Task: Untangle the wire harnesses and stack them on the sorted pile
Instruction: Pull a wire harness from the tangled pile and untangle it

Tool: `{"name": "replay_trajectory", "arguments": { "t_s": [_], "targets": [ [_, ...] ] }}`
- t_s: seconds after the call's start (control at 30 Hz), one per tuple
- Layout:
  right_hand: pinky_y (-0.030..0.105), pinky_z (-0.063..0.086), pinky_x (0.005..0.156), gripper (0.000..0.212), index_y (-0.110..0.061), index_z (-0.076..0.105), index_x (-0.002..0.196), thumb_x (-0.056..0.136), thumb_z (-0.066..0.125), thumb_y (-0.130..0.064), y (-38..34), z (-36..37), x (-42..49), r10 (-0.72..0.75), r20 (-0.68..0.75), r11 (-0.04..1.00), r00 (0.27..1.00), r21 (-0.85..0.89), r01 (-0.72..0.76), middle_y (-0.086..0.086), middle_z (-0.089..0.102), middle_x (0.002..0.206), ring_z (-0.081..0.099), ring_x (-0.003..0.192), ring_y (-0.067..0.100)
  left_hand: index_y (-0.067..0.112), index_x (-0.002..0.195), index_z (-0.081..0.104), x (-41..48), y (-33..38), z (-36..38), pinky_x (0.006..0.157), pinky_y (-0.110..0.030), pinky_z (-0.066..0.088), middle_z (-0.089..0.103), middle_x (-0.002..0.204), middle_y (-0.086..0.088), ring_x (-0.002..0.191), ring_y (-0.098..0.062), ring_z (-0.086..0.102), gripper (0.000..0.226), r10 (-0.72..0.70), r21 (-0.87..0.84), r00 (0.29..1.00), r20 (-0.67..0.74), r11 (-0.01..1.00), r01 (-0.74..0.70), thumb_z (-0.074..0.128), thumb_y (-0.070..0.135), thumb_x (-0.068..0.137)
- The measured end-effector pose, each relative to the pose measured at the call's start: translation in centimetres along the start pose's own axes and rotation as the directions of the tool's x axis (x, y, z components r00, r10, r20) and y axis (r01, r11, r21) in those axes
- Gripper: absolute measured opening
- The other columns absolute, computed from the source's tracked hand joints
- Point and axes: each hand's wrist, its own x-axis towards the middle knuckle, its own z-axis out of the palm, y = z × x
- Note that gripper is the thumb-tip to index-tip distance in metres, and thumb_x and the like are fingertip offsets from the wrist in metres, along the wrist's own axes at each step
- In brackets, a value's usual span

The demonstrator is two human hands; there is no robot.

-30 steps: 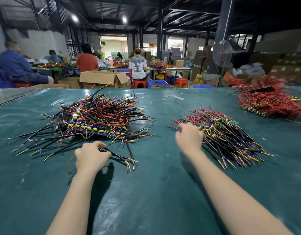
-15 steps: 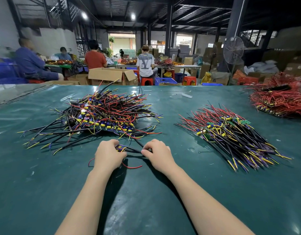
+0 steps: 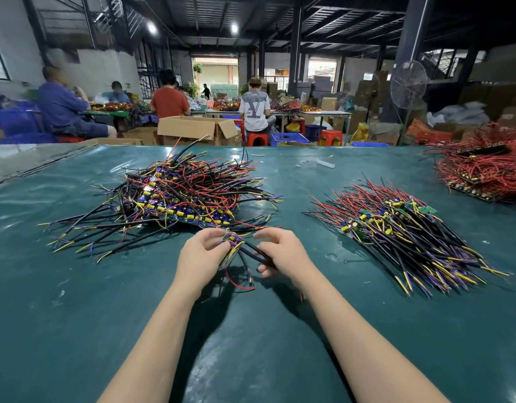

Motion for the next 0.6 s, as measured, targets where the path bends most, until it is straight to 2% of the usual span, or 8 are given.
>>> {"name": "replay_trajectory", "arguments": {
  "t_s": [0.07, 0.13, 0.23, 0.3, 0.33, 0.43, 0.5, 0.6],
  "targets": [
    [0.023, 0.052, 0.043, 0.025, -0.008, 0.054, 0.105, 0.090, 0.040, 0.007, -0.2, -1.0, -0.2, 0.083, 0.205, 0.970, 0.975, 0.207, -0.126, 0.011, 0.057, 0.078, 0.059, 0.041, 0.011, 0.012, 0.101, 0.063, -0.2, 0.1, 0.3, 0.072, -0.020, 0.049, 0.066, 0.093, -0.003, 0.079, -0.004, 0.060, 0.019, -0.033, -0.148, 0.997, 0.071, 0.988, 0.044, 0.059, 0.001, 0.086],
    [0.024, 0.055, 0.048, 0.023, -0.010, 0.055, 0.100, 0.088, 0.048, 0.007, 0.0, -1.6, -0.4, 0.073, 0.334, 0.950, 0.940, 0.265, -0.168, 0.009, 0.059, 0.075, 0.064, 0.051, 0.014, 0.011, 0.097, 0.065, -0.4, 0.1, 0.7, 0.072, -0.026, 0.052, 0.069, 0.086, -0.005, 0.071, -0.010, 0.063, 0.018, -0.086, -0.265, 0.981, 0.176, 0.955, 0.132, 0.057, -0.002, 0.087],
    [0.028, 0.057, 0.065, 0.019, -0.014, 0.060, 0.093, 0.086, 0.057, 0.003, 0.6, -1.2, -0.1, -0.026, 0.305, 0.947, 0.952, 0.314, -0.074, 0.006, 0.064, 0.080, 0.065, 0.066, 0.014, 0.013, 0.090, 0.066, -0.4, 0.1, 0.8, 0.058, -0.019, 0.054, 0.071, 0.070, 0.000, 0.059, -0.008, 0.065, 0.019, -0.082, -0.320, 0.956, 0.283, 0.931, 0.175, 0.056, -0.002, 0.088],
    [0.030, 0.052, 0.078, 0.019, -0.012, 0.063, 0.091, 0.084, 0.057, 0.004, 1.0, -0.9, 0.1, -0.089, 0.255, 0.932, 0.963, 0.364, -0.010, 0.005, 0.066, 0.085, 0.063, 0.075, 0.016, 0.011, 0.087, 0.066, -0.3, 0.1, 0.6, 0.054, -0.017, 0.053, 0.072, 0.067, 0.000, 0.058, -0.007, 0.066, 0.018, -0.062, -0.348, 0.949, 0.309, 0.921, 0.174, 0.057, -0.004, 0.086],
    [0.029, 0.050, 0.079, 0.019, -0.010, 0.065, 0.091, 0.083, 0.056, 0.006, 1.1, -0.8, 0.2, -0.108, 0.245, 0.920, 0.964, 0.391, 0.004, 0.005, 0.067, 0.084, 0.063, 0.075, 0.016, 0.010, 0.086, 0.067, -0.2, 0.1, 0.5, 0.053, -0.016, 0.052, 0.072, 0.067, 0.000, 0.057, -0.007, 0.066, 0.016, -0.056, -0.352, 0.948, 0.314, 0.920, 0.171, 0.058, -0.004, 0.085],
    [0.021, 0.054, 0.066, 0.022, -0.002, 0.064, 0.089, 0.083, 0.050, 0.013, 1.1, -1.0, 0.3, -0.110, 0.259, 0.862, 0.960, 0.506, -0.038, 0.003, 0.071, 0.075, 0.066, 0.066, 0.013, 0.007, 0.082, 0.067, 0.0, 0.1, 0.5, 0.057, -0.019, 0.054, 0.072, 0.068, -0.001, 0.058, -0.009, 0.066, 0.009, -0.043, -0.320, 0.945, 0.324, 0.935, 0.153, 0.063, -0.002, 0.082],
    [0.022, 0.055, 0.062, 0.027, 0.001, 0.063, 0.088, 0.084, 0.041, 0.014, 1.0, -1.2, 0.3, -0.092, 0.277, 0.829, 0.957, 0.553, -0.081, 0.006, 0.070, 0.072, 0.067, 0.064, 0.015, 0.008, 0.080, 0.067, 0.1, 0.1, 0.7, 0.066, -0.026, 0.053, 0.071, 0.070, -0.002, 0.060, -0.012, 0.064, 0.009, -0.034, -0.282, 0.954, 0.298, 0.952, 0.122, 0.067, 0.000, 0.079],
    [0.022, 0.055, 0.058, 0.025, 0.000, 0.064, 0.081, 0.086, 0.042, 0.010, 1.0, -0.7, 0.1, -0.097, 0.276, 0.812, 0.956, 0.577, -0.084, 0.006, 0.069, 0.067, 0.066, 0.059, 0.015, 0.008, 0.074, 0.065, -0.1, 0.0, 1.0, 0.059, -0.020, 0.051, 0.069, 0.062, 0.000, 0.055, -0.009, 0.062, 0.011, -0.018, -0.266, 0.964, 0.265, 0.960, 0.091, 0.068, -0.002, 0.078]
  ]
}}
